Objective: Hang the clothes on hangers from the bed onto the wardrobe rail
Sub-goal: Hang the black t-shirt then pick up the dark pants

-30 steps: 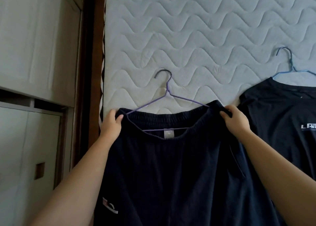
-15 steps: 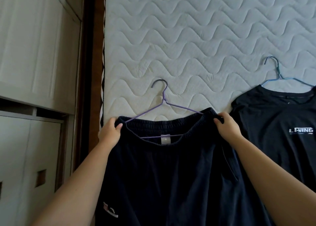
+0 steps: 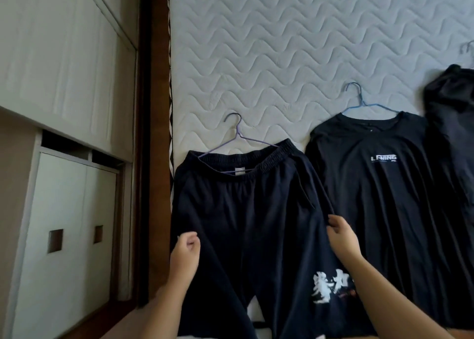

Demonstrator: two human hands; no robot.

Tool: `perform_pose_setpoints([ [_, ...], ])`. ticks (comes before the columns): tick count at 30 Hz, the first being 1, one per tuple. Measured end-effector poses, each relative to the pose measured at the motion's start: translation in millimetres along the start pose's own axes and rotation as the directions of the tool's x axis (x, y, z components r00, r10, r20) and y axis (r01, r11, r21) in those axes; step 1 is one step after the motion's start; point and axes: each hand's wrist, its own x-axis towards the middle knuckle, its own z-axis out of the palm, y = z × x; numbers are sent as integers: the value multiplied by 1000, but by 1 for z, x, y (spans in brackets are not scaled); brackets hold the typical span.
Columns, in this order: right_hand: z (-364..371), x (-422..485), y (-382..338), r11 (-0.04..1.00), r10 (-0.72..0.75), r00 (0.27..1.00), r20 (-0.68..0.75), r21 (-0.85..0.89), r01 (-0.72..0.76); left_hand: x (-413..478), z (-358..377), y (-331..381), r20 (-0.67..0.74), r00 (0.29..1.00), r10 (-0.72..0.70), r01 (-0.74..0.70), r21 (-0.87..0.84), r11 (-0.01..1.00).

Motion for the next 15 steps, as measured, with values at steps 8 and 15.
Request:
perform_pose_setpoints([
  [8,-23,-106,127,929,304,952,43,208,-306,-103,20,-44,176,981,-77,76,12,997],
  [15,-79,-180,186,914,303,950,74,258,-312,-138,33,-37,282,958,45,-85,129,988],
])
